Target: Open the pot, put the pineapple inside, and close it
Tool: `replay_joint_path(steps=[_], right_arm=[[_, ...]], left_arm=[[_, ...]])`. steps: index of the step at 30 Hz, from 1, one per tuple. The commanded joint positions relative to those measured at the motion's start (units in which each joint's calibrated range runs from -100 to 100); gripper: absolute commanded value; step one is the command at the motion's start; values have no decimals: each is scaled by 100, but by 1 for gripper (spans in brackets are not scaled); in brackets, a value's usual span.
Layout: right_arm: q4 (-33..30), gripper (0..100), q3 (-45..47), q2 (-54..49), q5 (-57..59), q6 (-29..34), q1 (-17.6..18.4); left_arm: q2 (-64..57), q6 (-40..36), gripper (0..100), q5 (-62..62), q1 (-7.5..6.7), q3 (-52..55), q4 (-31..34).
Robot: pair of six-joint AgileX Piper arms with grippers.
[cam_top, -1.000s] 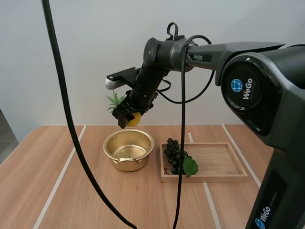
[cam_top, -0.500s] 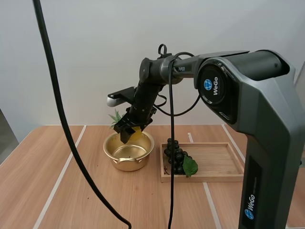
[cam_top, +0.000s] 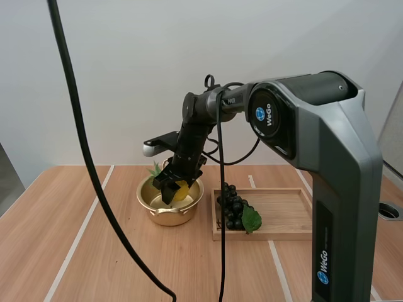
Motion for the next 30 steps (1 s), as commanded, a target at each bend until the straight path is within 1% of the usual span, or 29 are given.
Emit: replay_joint_path(steps=[1,9,11,15,20,30], right_arm=[[7,0,23,89,43,-81,60],[-34,0,23,195,-491,-108,286],[-34,0,23,195,-615,-128,292],[-279,0,23,290,-843,-143,292],[-339,0,23,553,-873,-143,292],[-480,0,23,603,-1119,-101,292]], left_arm=[[-23,-53,0,-196,15,-39,-128],[-23,-42,0,86,15,-39,-178],[-23,-42,0,168,15,-39,-178],[-46,-42,0,224,15,-39,-178],[-96,-32,0,259,15,-39,-302],[-96,-32,0,277,15,-39,-301]])
